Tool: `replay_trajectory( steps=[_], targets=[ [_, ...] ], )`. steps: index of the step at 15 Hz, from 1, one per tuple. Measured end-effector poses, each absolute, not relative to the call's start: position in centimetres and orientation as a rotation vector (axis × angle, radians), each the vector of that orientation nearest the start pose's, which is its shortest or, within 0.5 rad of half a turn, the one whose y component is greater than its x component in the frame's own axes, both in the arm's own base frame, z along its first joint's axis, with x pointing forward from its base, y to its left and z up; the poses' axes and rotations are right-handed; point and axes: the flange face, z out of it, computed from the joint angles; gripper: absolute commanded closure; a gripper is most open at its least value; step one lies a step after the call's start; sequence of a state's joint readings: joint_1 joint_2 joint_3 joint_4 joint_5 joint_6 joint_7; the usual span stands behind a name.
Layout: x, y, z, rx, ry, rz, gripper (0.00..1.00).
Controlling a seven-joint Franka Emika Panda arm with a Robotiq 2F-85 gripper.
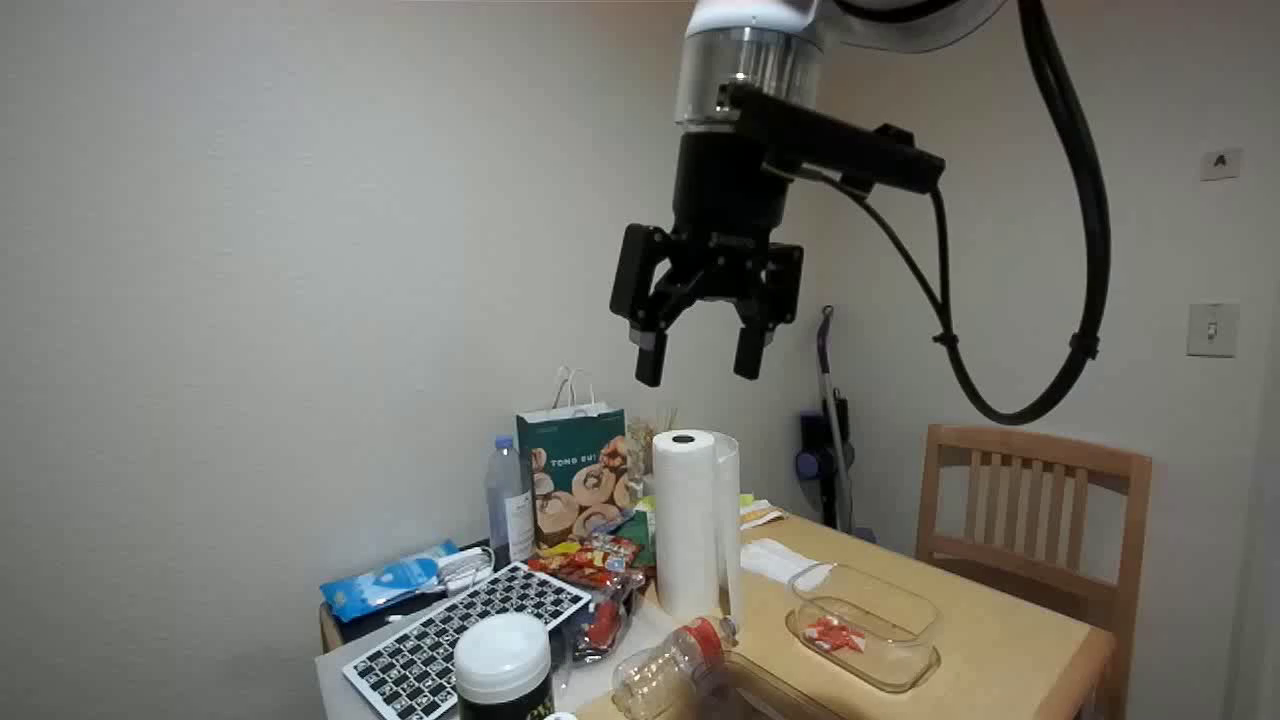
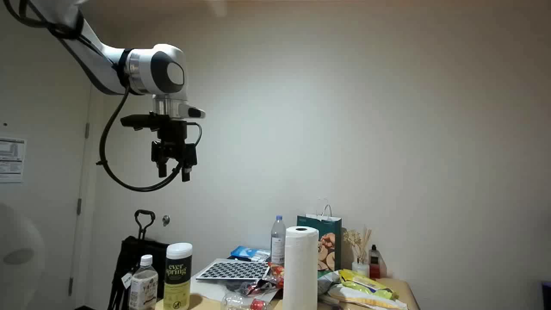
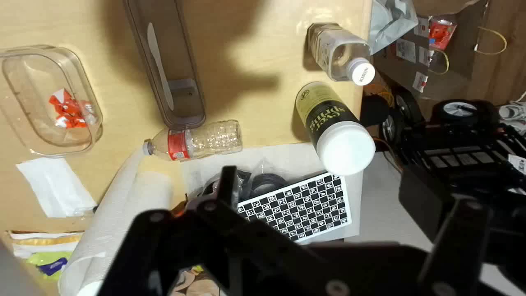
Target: Pour everything from the plastic container
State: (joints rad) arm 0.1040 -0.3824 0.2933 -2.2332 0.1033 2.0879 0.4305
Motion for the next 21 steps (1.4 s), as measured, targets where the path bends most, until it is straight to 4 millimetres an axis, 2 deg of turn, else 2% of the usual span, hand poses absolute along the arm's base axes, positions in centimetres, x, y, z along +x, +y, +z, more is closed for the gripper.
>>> replay_trajectory(
  steps=[7,9,11,14,18,21],
  targets=[
    [42.2,19.6,53.8,-3.046,0.126,-0.323,0.0],
    [42.3,19.0,53.5,-3.054,0.137,-0.317,0.0],
    [42.3,17.6,52.5,-3.08,0.163,-0.3,0.0],
    [41.9,14.2,50.4,-3.14,0.239,-0.274,0.0],
    [39.7,10.2,48.0,-3.184,0.33,-0.221,0.0],
    [38.3,8.9,47.5,-3.206,0.366,-0.189,0.0]
  ],
)
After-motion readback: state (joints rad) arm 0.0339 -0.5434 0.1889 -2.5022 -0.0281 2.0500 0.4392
